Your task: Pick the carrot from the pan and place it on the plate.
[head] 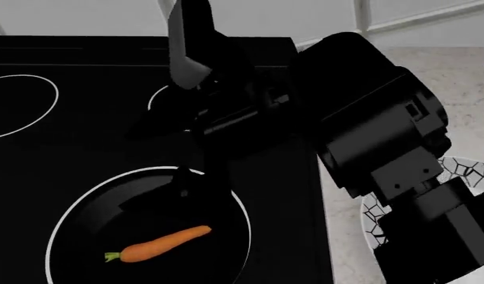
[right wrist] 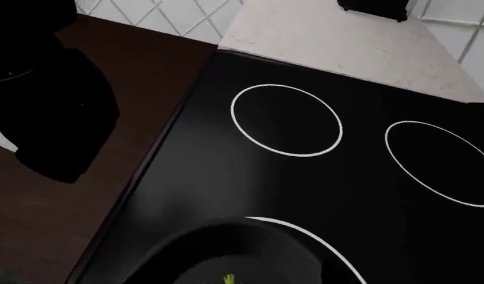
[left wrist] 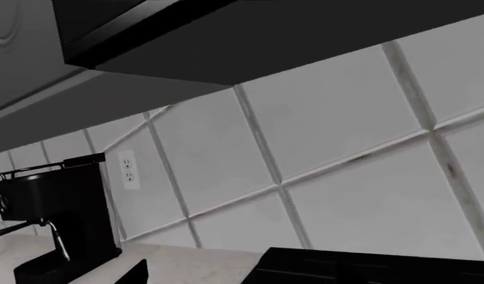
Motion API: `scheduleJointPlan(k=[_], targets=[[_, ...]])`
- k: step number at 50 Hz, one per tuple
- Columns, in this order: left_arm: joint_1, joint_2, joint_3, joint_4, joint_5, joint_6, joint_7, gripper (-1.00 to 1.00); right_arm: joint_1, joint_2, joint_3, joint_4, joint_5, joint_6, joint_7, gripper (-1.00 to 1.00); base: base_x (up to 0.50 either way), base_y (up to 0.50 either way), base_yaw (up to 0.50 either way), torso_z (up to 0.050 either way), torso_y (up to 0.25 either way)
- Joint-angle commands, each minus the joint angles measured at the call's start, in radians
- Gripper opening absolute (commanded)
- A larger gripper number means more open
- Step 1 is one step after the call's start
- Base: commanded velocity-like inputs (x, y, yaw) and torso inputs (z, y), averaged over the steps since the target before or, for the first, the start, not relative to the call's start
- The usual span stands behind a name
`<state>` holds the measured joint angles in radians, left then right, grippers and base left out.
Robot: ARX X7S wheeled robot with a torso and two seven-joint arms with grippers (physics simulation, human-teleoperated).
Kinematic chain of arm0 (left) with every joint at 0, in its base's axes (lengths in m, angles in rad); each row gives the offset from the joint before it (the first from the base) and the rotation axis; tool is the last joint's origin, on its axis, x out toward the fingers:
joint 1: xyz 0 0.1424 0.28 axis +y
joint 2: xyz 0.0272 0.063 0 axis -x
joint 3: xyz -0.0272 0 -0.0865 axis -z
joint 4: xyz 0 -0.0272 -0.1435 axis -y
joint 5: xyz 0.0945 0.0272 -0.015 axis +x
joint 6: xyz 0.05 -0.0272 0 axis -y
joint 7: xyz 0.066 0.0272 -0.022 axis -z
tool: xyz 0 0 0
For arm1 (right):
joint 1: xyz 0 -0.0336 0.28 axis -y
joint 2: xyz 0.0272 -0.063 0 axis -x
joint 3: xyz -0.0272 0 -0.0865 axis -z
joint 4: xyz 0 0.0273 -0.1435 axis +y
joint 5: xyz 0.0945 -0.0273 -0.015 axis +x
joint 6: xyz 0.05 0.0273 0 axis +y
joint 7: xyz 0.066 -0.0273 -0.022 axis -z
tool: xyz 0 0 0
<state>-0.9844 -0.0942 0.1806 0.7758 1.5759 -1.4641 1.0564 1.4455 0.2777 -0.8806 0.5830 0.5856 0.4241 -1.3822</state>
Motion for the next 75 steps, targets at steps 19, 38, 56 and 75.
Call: scheduleJointPlan(k=[19,38,56,75], targets=[[0.103,0.006,-0.087,0.047,-0.18,0.017,-0.194,1.0,0.013,-0.204,-0.091,0.443,0.018,-0.184,-0.172,1.0,0.0,0.0,0.0,0.0,0.0],[0.165,0.014,-0.168,0.064,-0.336,0.061,-0.31,1.0,0.005,-0.239,-0.206,0.494,0.072,-0.232,-0.163,1.0,0.0,0.0,0.0,0.0,0.0],[0.204,0.008,-0.188,0.097,-0.344,0.052,-0.32,1.0,-0.032,-0.204,-0.271,0.363,0.075,-0.206,-0.134,1.0,0.0,0.0,0.0,0.0,0.0],[0.215,0.021,-0.192,0.082,-0.38,0.066,-0.372,1.0,-0.05,-0.16,-0.315,0.286,0.079,-0.213,-0.13,1.0,0.0,0.0,0.0,0.0,0.0]])
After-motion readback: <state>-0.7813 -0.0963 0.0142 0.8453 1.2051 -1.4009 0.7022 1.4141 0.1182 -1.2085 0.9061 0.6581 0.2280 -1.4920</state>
